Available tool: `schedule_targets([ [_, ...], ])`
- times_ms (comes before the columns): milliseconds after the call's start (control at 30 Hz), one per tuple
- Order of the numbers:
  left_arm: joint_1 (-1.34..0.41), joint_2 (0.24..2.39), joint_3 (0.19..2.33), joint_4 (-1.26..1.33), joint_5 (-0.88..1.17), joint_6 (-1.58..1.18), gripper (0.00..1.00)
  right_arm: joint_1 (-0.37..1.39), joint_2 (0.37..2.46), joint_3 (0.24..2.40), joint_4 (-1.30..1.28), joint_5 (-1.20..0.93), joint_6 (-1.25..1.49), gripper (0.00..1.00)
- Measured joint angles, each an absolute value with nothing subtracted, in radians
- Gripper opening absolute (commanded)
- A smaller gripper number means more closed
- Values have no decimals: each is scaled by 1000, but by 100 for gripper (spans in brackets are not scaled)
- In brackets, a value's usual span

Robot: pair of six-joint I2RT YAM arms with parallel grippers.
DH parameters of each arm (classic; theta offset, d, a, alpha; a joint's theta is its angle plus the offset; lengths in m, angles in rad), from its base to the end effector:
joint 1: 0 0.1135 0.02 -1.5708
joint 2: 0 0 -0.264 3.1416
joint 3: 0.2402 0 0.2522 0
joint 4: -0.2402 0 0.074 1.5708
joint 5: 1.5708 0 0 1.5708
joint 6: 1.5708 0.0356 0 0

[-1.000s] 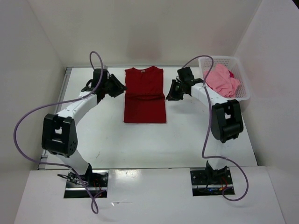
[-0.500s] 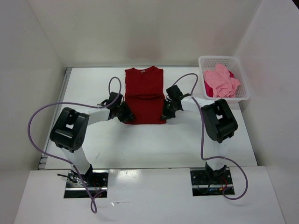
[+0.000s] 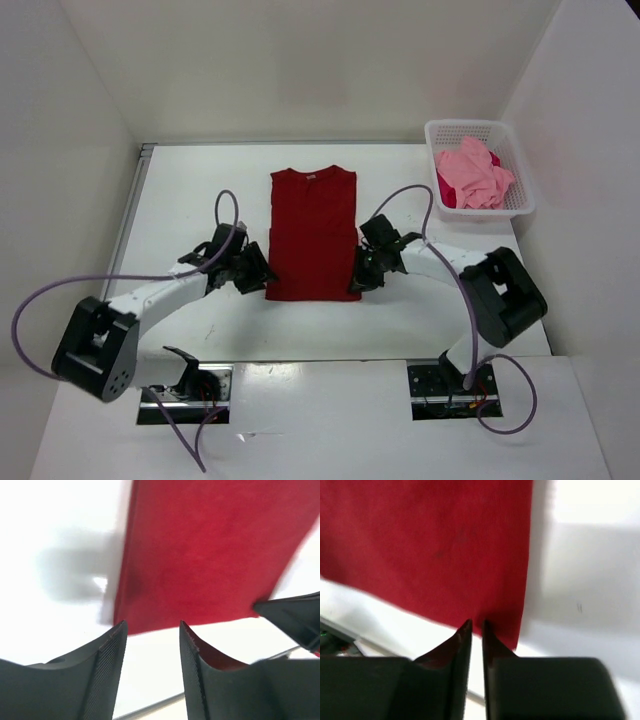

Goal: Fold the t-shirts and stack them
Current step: Fold the folded rectangular tshirt in 1/3 of the way, then grab one side of the 2/3 rectangular tshirt with both arms

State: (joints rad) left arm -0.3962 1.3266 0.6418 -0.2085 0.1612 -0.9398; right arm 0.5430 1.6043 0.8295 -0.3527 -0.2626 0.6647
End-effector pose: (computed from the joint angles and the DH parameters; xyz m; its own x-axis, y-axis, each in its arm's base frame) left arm 0.2305 -0.1026 0.1762 -0.8066 -0.5265 -0.2688 -0.3009 0.7571 -0.5799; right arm 0.2455 0.1590 0.1510 -0.9753 0.1071 -0.1930 0.0093 0.8934 0.4491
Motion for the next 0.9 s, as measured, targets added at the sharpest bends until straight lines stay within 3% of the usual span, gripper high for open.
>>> schedule_targets([
  [167, -358, 1184, 659, -276, 144, -914, 55, 496, 1434, 826, -404, -278, 675, 32],
  [333, -348, 1206, 572, -266, 175, -923, 58, 451, 1325, 731, -374, -284, 731, 48],
  [567, -348, 1303, 541, -222, 218, -929, 61, 451, 1366, 603, -339, -303, 791, 54],
  [700, -348, 1339, 550, -181, 241, -947, 46, 451, 1416, 599, -279, -332, 804, 54],
  [867, -348, 1365, 551, -162, 244, -946, 35, 451, 1460, 599, -208, -348, 813, 29],
  [900, -348, 1377, 554, -157, 252, -945, 32, 451, 1469, 599, -197, -348, 817, 20],
])
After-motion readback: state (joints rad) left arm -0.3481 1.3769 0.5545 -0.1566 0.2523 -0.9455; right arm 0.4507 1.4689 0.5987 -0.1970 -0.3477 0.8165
